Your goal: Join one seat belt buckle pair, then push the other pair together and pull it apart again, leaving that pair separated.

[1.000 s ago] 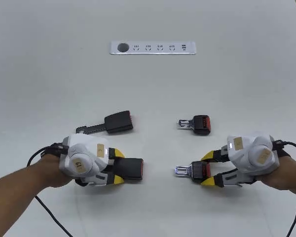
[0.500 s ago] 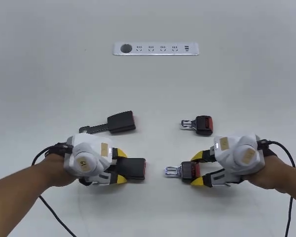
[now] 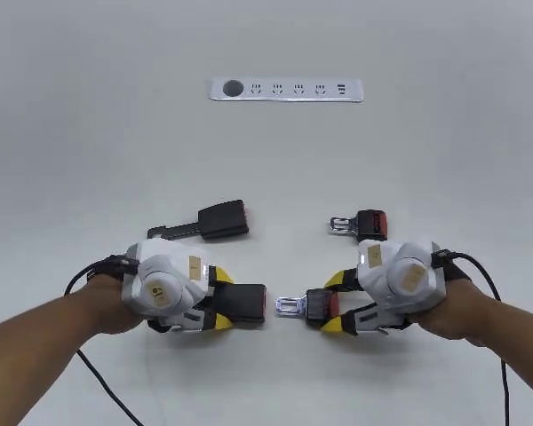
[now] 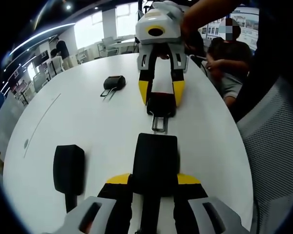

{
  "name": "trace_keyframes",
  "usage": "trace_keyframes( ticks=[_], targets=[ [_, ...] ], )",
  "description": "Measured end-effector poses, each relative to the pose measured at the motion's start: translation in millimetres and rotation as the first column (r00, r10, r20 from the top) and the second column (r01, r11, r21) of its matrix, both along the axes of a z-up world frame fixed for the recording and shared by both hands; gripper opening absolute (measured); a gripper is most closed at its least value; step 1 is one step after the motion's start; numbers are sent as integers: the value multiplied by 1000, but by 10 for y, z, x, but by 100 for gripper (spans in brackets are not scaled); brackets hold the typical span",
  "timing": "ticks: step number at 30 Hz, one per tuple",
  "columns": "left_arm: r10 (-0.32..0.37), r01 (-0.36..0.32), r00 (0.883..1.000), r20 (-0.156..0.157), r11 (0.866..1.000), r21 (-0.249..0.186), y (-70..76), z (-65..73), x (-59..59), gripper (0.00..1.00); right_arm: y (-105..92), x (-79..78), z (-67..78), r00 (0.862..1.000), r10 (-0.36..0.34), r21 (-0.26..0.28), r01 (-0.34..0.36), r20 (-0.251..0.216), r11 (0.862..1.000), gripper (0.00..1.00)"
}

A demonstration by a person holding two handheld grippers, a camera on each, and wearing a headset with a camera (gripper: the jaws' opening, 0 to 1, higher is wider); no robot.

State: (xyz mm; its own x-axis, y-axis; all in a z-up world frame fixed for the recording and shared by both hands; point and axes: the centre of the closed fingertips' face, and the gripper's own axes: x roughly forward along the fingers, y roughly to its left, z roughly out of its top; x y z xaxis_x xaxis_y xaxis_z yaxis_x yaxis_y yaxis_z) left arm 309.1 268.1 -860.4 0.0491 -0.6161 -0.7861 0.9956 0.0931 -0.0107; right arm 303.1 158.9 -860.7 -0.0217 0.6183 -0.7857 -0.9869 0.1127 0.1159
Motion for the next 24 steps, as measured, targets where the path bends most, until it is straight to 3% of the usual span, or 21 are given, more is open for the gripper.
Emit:
trace_keyframes(
  ticks=[15, 24],
  targets=[
    [8, -8, 1000, -9, 1000, 1, -8, 1, -4, 33, 280, 10, -8, 1000, 20, 0, -20, -2, 1000, 33],
    [-8, 8, 1000, 0, 1000, 25, -6, -11, -2, 33, 313, 25, -22, 1000, 15, -1, -15, 1, 1000, 32]
  ],
)
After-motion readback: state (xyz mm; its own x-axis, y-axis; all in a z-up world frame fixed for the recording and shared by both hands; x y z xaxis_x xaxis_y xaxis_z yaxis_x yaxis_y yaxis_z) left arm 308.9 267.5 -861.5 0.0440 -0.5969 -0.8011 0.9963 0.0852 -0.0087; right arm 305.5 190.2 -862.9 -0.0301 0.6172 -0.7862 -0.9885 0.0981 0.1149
